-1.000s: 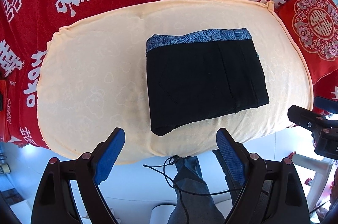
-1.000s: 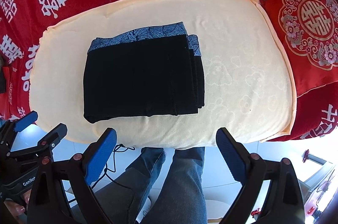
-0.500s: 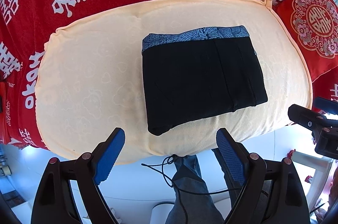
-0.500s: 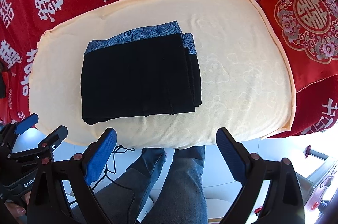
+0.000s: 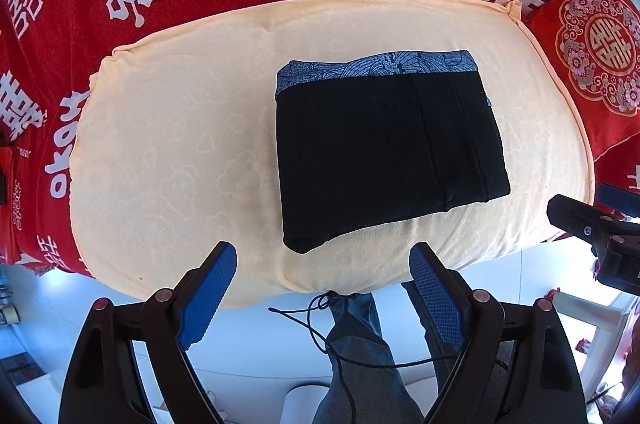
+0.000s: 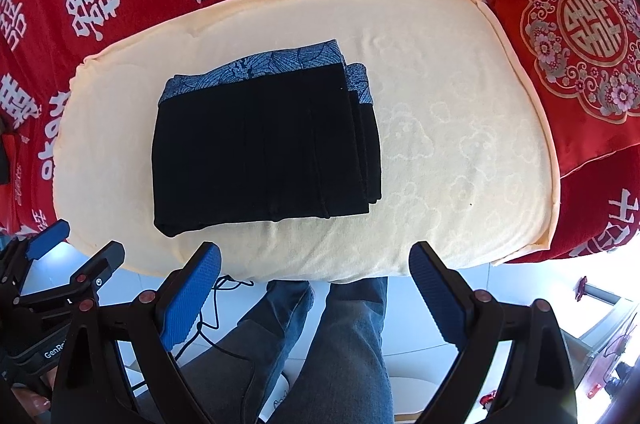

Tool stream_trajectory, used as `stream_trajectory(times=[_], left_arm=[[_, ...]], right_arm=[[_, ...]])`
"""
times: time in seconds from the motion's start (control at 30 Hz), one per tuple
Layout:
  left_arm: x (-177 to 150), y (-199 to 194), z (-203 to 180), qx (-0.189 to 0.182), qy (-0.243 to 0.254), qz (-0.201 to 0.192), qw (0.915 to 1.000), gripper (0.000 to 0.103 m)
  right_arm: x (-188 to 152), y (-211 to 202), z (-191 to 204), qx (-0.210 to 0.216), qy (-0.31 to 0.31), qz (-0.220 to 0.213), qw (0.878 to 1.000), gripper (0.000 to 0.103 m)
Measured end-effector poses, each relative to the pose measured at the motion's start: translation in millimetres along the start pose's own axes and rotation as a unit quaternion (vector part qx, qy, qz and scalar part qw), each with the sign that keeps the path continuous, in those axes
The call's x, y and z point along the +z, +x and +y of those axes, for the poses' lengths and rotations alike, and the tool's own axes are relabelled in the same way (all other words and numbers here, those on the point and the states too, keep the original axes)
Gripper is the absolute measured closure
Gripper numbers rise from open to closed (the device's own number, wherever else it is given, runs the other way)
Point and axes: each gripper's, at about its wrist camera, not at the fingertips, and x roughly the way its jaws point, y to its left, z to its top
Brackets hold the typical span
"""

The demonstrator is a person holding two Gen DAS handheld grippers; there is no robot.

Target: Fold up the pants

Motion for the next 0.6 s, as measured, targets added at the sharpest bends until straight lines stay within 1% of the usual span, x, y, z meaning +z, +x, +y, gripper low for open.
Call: stream_trajectory(times=[0.27, 0.6], left_arm=[[2.5, 0.8, -0.7, -0.004, 0.000, -0.001, 1.0000, 0.014], [7.2, 3.4, 3.4, -0.015, -0.017, -0.001, 0.9997, 0.014]], right_arm=[[3.1, 1.0, 6.2, -0.001, -0.007, 0.001, 1.000, 0.007], [8.4, 3.6, 9.1, -0.004, -0.011, 0.006, 1.000, 0.007]])
